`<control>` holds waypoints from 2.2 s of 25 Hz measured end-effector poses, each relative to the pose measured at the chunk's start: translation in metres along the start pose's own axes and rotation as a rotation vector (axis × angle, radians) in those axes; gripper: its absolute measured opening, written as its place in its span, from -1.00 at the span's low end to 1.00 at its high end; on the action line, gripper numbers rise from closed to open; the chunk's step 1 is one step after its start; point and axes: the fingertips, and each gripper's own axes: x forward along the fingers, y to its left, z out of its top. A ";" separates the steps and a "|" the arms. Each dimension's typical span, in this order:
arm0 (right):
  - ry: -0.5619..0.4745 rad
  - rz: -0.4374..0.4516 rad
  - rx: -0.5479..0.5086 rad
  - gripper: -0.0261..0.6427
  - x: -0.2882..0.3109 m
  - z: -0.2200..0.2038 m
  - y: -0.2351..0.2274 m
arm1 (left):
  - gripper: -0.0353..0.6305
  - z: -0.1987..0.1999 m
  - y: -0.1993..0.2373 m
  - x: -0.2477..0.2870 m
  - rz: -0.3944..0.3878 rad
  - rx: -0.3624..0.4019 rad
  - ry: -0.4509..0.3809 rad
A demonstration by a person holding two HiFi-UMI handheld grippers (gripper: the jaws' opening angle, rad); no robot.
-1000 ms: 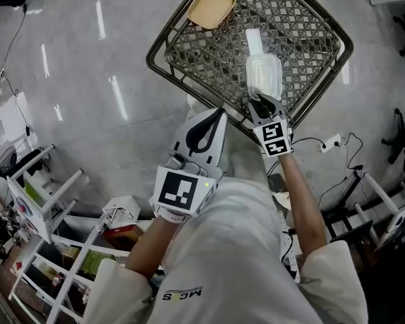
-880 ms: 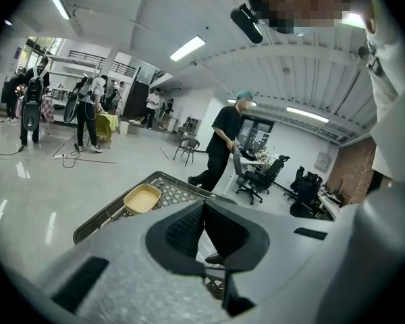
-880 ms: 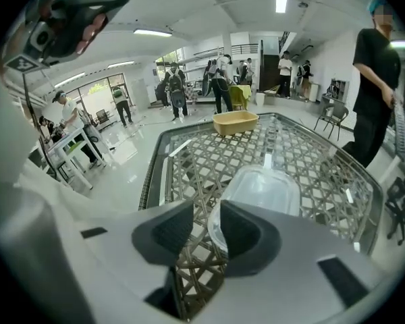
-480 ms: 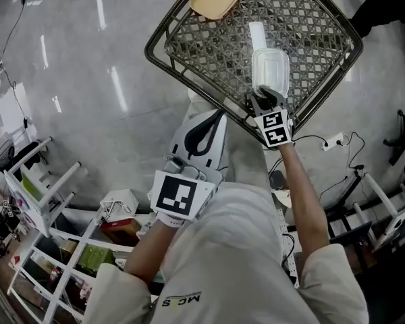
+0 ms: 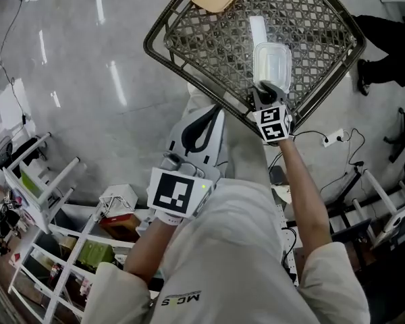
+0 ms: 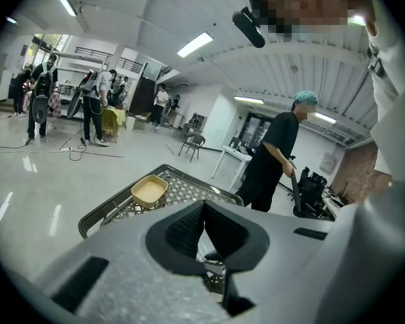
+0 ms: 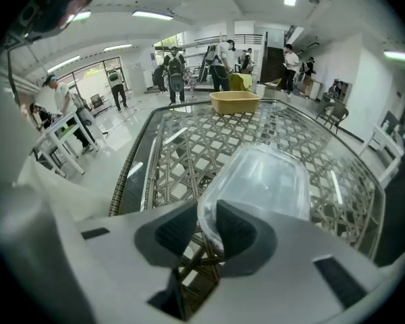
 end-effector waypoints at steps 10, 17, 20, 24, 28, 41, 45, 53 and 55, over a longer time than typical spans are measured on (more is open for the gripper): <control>0.050 -0.012 -0.171 -0.69 0.002 -0.004 0.004 | -0.82 0.004 -0.001 0.000 -0.001 0.022 -0.006; 0.003 -0.006 -0.089 -0.70 -0.012 0.011 0.005 | -0.82 0.016 0.002 -0.002 -0.003 0.066 -0.030; -0.037 -0.013 -0.049 -0.70 -0.024 0.025 0.001 | -0.82 0.025 -0.002 -0.001 -0.008 0.062 -0.044; -0.094 -0.023 -0.008 -0.70 -0.045 0.044 -0.004 | -0.82 0.035 -0.009 0.000 -0.024 0.090 -0.063; -0.163 -0.041 0.005 -0.70 -0.070 0.069 -0.011 | -0.82 0.049 -0.014 -0.002 -0.032 0.104 -0.082; -0.479 -0.136 0.069 -0.70 -0.198 0.171 -0.036 | -0.82 0.094 -0.035 -0.022 -0.047 0.144 -0.170; -0.582 -0.166 0.066 -0.70 -0.239 0.202 -0.042 | -0.82 0.108 -0.040 -0.027 -0.048 0.162 -0.206; -0.768 -0.223 0.028 -0.70 -0.324 0.247 -0.045 | -0.82 0.134 -0.048 -0.040 -0.048 0.195 -0.278; -0.800 -0.235 0.030 -0.70 -0.339 0.253 -0.047 | -0.82 0.139 -0.049 -0.040 -0.055 0.206 -0.290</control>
